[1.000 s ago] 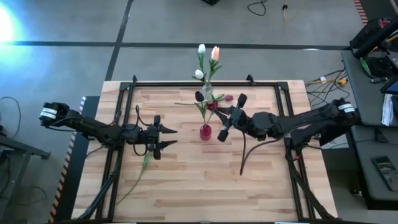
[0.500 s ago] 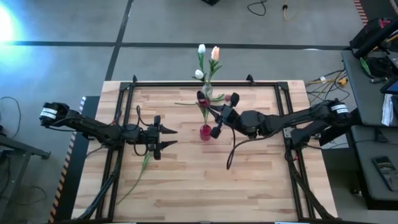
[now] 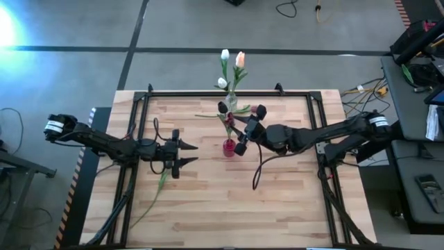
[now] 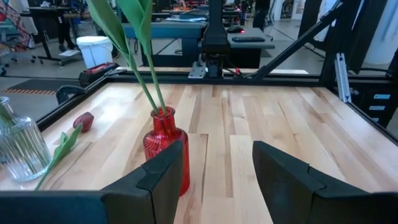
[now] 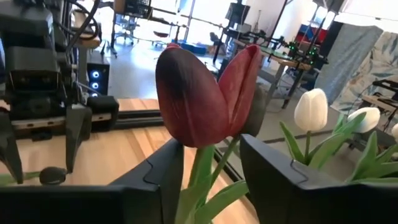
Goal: Sort flowers into vase by color
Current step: Put the bottom red flower into the red vase
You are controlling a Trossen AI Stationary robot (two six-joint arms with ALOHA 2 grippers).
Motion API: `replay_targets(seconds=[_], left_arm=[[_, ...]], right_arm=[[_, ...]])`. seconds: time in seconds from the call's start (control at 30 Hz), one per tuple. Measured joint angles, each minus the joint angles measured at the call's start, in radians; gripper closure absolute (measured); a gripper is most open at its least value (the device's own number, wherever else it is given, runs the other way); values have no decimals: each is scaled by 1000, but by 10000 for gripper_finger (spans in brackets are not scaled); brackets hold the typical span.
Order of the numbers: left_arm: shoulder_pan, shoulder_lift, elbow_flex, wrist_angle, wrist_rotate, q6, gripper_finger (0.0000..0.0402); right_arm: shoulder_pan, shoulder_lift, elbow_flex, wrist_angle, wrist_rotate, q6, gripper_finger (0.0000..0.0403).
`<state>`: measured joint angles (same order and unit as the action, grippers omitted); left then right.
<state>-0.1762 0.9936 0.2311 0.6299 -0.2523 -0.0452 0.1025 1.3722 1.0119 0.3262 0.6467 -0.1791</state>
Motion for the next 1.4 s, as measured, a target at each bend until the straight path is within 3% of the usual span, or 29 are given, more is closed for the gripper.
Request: replay_targets(seconds=[0.4,0.77,0.9,1.13,1.4], left_arm=[[0,0,4,-5,0,-9,223],[0,0,4,-14,7,-20,223],[0,0,4,-14,7,-20,223],[0,0,4,-14,8,-20,223],[0,0,4,-19,8,-20,223]], right_arm=[[-15,4,0,-107,-50,149,240],[-15,3,0,-213,-58,238,155],[-18,13,0,-220,-107,259,135],[-15,-2,2,-281,-114,262,135],[-15,-17,120,-557,-51,295,137]])
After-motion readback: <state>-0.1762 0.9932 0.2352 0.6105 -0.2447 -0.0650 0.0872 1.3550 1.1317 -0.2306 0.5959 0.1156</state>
